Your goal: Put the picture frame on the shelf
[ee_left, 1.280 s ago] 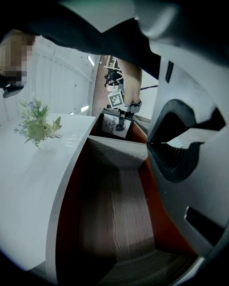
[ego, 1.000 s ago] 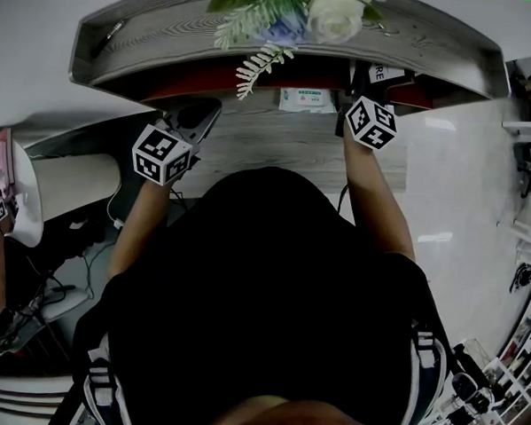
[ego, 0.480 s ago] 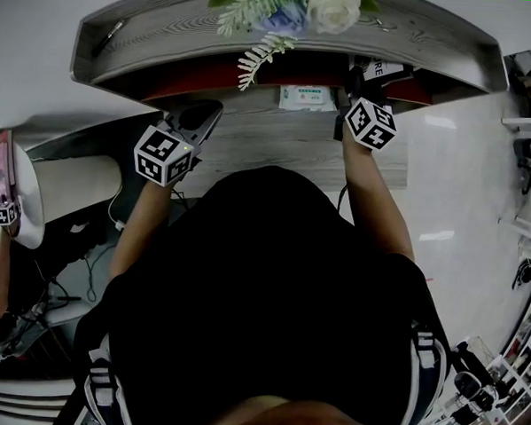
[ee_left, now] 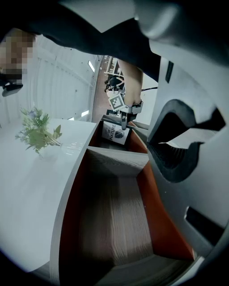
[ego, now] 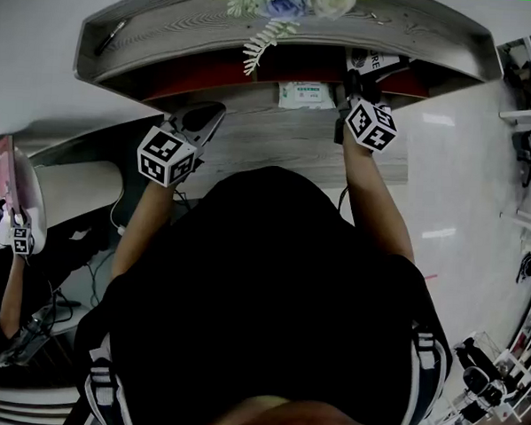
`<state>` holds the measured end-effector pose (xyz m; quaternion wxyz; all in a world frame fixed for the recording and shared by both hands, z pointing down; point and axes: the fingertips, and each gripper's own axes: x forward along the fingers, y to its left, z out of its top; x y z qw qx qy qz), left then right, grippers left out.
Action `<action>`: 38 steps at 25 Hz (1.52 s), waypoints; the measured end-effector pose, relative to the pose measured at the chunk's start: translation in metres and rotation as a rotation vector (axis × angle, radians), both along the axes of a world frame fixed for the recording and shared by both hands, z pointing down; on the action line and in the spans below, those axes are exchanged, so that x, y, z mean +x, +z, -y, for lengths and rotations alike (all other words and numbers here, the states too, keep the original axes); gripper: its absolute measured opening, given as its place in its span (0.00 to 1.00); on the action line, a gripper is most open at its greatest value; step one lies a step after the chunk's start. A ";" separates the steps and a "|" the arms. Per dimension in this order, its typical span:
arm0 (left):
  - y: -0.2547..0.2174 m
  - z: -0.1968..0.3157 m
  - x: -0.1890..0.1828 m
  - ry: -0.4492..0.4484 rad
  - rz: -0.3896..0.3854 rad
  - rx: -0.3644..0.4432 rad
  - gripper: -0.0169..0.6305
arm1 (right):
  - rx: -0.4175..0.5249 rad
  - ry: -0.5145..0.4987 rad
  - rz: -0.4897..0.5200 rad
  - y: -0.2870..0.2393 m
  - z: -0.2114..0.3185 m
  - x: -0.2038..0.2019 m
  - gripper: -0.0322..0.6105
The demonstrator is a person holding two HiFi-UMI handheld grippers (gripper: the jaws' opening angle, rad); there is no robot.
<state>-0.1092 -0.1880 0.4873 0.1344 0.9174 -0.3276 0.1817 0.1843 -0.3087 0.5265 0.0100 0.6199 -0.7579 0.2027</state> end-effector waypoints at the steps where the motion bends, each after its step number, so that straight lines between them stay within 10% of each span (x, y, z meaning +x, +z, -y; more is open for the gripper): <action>1: -0.001 -0.002 -0.001 0.002 0.000 0.000 0.06 | 0.000 0.002 0.000 -0.001 -0.002 0.001 0.26; 38: -0.013 -0.039 -0.022 0.078 -0.020 0.013 0.06 | -0.006 0.015 -0.175 -0.039 -0.104 -0.028 0.07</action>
